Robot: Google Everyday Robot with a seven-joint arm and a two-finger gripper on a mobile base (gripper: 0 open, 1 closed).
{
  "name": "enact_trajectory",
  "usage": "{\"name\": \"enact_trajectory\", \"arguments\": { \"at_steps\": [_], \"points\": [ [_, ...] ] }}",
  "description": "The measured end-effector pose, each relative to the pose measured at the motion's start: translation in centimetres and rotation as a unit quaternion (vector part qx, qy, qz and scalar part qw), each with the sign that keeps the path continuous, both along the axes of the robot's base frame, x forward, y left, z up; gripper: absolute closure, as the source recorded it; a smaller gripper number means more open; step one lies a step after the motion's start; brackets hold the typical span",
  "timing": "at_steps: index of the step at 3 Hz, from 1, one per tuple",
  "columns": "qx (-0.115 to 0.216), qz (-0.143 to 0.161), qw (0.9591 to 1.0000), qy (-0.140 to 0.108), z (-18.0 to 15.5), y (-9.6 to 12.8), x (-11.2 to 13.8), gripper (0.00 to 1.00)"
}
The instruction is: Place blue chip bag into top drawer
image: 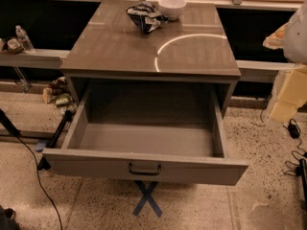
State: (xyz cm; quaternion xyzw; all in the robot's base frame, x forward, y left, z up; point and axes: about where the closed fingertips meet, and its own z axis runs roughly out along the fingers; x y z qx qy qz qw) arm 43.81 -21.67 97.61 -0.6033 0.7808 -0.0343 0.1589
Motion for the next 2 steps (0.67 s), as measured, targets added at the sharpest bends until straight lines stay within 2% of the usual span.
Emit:
{"name": "enact_trajectory", "arguments": {
  "at_steps": [1,2],
  "points": [
    [0.000,0.000,1.0000,0.000,0.00,0.00,0.00,0.00],
    [0.007,0.001,0.9999,-0.011,0.29,0.20,0.18,0.00]
  ]
}}
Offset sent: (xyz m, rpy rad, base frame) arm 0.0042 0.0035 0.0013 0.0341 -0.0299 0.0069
